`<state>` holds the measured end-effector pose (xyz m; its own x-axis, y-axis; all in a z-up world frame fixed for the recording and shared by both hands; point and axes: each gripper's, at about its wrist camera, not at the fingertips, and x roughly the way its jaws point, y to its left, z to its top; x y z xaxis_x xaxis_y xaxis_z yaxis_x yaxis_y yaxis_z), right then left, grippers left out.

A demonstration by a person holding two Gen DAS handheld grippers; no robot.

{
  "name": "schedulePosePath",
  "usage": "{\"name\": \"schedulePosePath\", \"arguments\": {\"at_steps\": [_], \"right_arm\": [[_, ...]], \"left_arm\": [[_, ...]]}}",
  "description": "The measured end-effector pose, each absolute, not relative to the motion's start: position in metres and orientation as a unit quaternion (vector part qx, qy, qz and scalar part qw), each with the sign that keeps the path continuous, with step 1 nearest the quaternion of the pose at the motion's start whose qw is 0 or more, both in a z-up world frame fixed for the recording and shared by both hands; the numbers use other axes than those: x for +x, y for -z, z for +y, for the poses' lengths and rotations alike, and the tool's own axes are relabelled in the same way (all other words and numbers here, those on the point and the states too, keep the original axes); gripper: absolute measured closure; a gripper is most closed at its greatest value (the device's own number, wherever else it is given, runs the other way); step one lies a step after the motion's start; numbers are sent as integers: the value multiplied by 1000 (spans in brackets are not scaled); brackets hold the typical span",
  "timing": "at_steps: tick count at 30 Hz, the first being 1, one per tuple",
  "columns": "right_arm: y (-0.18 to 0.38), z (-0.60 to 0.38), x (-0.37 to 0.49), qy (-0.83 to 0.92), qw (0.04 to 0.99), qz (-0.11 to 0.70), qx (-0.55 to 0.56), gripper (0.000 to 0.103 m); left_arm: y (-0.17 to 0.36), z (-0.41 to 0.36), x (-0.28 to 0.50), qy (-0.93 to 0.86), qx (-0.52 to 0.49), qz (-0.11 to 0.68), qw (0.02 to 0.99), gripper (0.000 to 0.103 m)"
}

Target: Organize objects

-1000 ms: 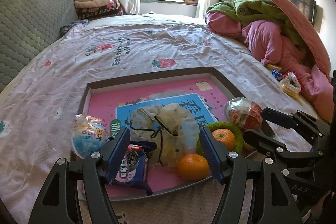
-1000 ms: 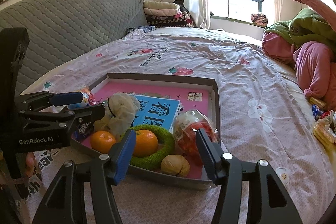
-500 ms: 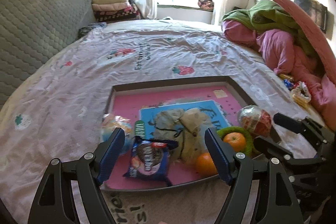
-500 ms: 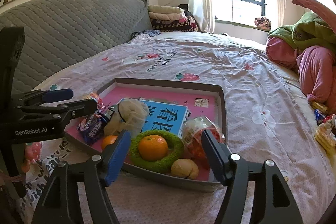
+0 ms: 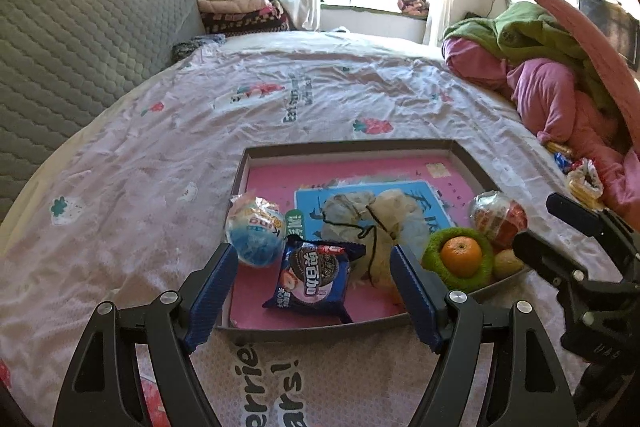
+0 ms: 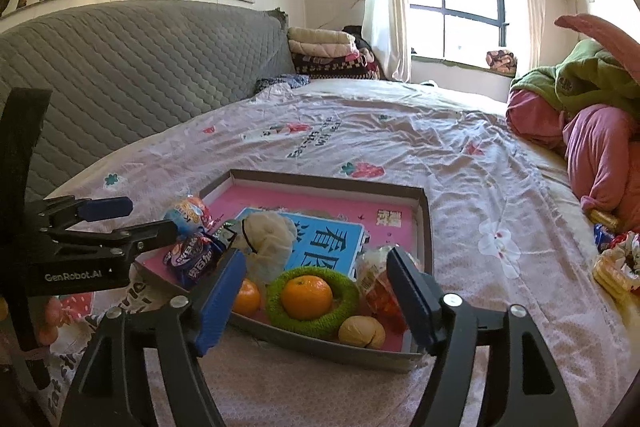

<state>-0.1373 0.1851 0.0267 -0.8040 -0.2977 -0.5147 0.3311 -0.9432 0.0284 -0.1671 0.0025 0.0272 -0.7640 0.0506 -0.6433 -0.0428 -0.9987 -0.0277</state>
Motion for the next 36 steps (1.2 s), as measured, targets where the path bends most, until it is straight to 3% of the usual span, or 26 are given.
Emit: {"name": "schedulePosePath", "arguments": {"at_steps": [36], "right_arm": [[-36, 179, -88, 959, 129, 12, 251, 23]], "left_arm": [[-25, -14, -119, -945, -327, -14, 7, 24]]}}
